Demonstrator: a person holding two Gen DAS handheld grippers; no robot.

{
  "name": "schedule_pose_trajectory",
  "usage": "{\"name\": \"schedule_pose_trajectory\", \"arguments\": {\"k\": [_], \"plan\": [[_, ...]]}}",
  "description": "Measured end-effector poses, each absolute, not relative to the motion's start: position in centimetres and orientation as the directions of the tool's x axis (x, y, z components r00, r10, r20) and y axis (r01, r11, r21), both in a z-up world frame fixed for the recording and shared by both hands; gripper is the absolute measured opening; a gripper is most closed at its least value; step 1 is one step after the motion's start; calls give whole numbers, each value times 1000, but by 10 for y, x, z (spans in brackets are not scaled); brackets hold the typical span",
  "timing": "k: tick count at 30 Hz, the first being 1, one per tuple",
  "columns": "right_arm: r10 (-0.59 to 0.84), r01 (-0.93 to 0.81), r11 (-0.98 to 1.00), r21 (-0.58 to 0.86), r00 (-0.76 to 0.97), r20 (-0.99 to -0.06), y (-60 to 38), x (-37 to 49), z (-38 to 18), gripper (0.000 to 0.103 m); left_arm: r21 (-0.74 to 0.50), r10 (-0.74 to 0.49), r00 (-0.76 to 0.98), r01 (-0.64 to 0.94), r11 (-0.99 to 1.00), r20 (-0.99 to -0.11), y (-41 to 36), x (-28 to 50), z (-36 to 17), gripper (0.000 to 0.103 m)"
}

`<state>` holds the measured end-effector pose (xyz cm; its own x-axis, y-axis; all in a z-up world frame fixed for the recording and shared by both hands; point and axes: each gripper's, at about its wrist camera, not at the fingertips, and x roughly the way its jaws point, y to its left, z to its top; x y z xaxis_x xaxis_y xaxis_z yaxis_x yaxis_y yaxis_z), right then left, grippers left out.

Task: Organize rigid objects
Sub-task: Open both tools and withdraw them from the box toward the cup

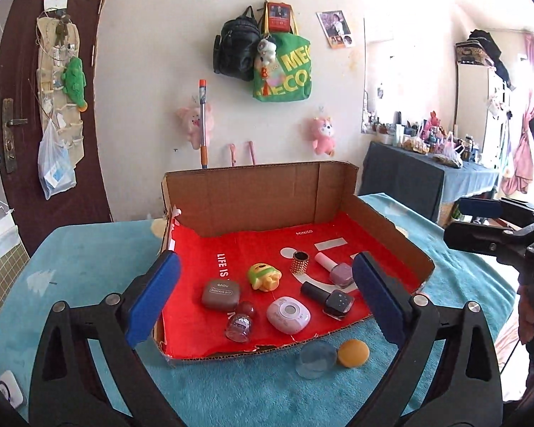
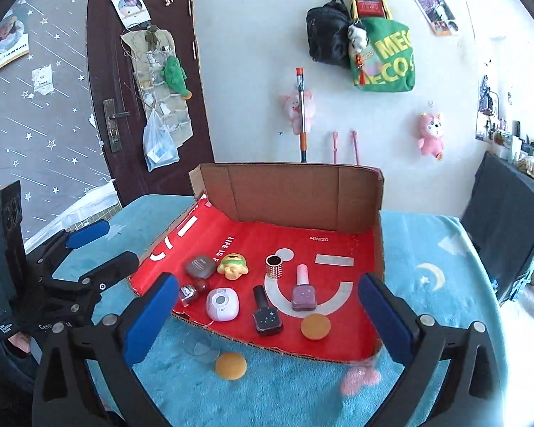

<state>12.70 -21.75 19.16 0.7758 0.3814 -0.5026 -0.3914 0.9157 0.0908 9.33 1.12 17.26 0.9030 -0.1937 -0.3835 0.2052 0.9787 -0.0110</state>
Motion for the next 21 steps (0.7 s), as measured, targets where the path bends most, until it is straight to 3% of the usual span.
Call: {"name": "schedule_pose_trajectory", "arguments": {"k": [8,21], "plan": [[277,-288,957,42,855,-438,-229,72,160,103,-18,-132,932,134,991,-339,2,51,144,103],[189,-176,982,72,874,-448,-235,54,84,103,-41,-96,877,87,995,-472,-5,45,69,103]]}}
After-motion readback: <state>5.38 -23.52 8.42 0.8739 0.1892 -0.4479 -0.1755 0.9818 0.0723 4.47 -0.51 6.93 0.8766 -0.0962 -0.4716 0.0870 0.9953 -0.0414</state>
